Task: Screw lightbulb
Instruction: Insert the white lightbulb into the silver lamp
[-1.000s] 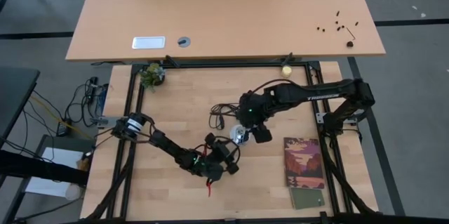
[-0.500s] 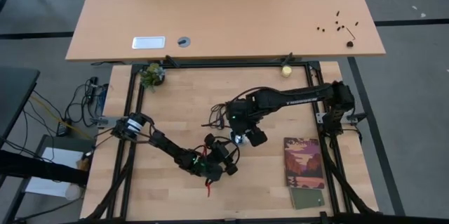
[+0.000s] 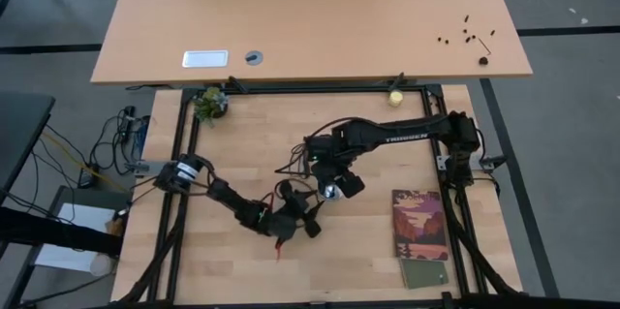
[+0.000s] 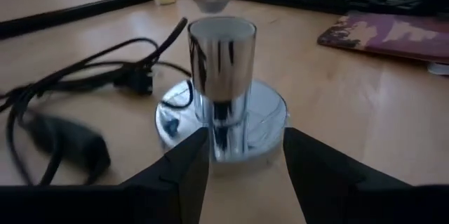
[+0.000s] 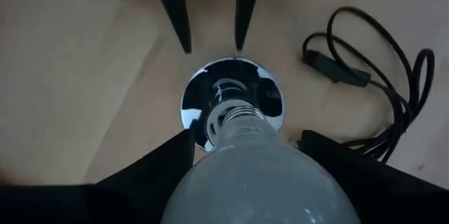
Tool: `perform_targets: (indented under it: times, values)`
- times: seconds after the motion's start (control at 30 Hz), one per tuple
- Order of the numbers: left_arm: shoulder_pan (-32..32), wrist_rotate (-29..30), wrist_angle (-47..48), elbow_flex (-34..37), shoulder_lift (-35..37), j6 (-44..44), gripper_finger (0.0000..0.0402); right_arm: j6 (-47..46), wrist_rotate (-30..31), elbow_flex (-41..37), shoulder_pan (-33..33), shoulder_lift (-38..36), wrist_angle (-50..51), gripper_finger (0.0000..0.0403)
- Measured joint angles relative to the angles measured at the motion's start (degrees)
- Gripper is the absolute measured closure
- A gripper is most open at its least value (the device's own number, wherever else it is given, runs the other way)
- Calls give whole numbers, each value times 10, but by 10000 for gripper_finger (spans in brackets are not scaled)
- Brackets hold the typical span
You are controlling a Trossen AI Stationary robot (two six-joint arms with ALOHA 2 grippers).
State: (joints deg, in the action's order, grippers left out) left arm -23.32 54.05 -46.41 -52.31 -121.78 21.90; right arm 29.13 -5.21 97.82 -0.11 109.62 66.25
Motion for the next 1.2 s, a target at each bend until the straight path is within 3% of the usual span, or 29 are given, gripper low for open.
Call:
perform_targets:
  times: [0.13, 0.37, 0.6, 1.0, 1.2]
  values:
    - [25, -15, -37, 2, 0, -37, 213, 6, -3, -5, -7, 0, 9, 138]
    - [60, -102, -57, 2, 0, -58, 213, 11, -16, -6, -6, 0, 11, 142]
    - [83, -130, -67, 2, 0, -67, 201, 7, -20, -6, -8, 0, 11, 137]
    - [101, -172, -114, -7, -33, -97, 129, -15, -35, -6, -9, 0, 12, 136]
    - [103, -169, -137, -14, -43, -131, 137, -17, -35, -16, -9, 0, 4, 140]
